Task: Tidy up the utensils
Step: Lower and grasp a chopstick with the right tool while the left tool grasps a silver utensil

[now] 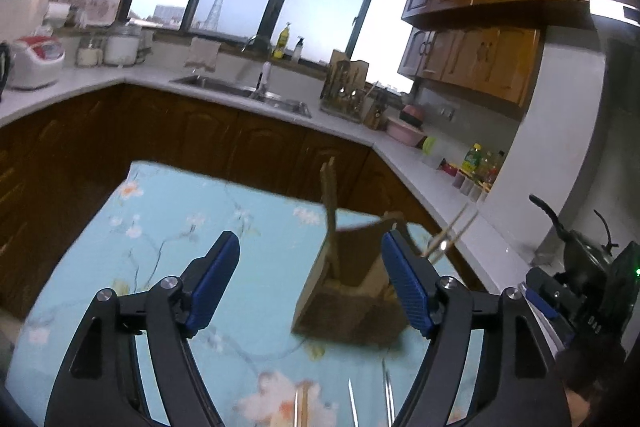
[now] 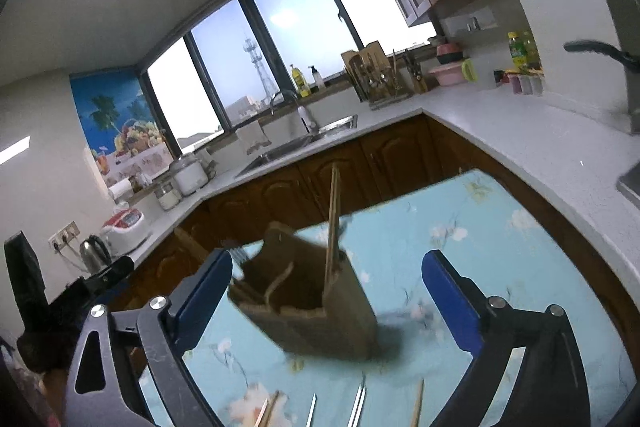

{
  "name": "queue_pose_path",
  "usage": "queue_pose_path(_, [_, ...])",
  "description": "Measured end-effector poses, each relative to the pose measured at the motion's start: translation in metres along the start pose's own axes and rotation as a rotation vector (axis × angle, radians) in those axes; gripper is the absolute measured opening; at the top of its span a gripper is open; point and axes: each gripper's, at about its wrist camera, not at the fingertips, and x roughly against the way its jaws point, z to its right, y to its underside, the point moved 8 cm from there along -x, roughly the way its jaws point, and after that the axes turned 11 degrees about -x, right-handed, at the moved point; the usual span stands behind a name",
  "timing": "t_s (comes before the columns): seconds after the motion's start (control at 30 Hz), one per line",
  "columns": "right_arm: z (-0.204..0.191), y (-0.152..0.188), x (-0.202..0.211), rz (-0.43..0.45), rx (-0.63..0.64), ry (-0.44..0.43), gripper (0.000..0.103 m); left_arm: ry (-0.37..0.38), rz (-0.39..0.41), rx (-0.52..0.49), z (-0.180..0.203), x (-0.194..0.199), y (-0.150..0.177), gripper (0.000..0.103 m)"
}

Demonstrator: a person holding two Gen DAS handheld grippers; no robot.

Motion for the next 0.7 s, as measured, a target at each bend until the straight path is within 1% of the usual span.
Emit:
queue_pose_path(0.1, [0.009, 0.02, 0.011, -0.029, -0.011, 0.014, 0.097, -0.019, -0.036, 0.012, -0.007, 0.012, 0.025, 0.075])
queue_pose_path(0.2, [0.018, 0.041, 0.023, -0.055, -0.04, 0.02, 0.097, -0.019, -0.082, 0.033, -0.013, 0.024, 0.056, 0.075])
queue_pose_path(0.23, [0.022, 0.048, 0.026, -0.065, -0.048, 0.02, 0.097, -0.02, -0.092, 0.037, -0.012, 0.026, 0.061, 0.075])
queue_pose_path(0.37, [0.034, 0.069, 0.037, -0.097, -0.058, 0.044, 0.097, -0.031, -0.149, 0.048, -0.017, 0.039, 0.098, 0.075])
queue_pose_path(0.57, [0.046, 0.091, 0.051, -0.122, -0.069, 0.073, 0.097, -0.053, -0.201, 0.078, -0.025, 0.05, 0.133, 0.075])
queue_pose_path(0.7, [0.053, 0.107, 0.057, -0.139, -0.063, 0.09, 0.097, -0.062, -0.225, 0.071, -0.024, 0.054, 0.149, 0.075])
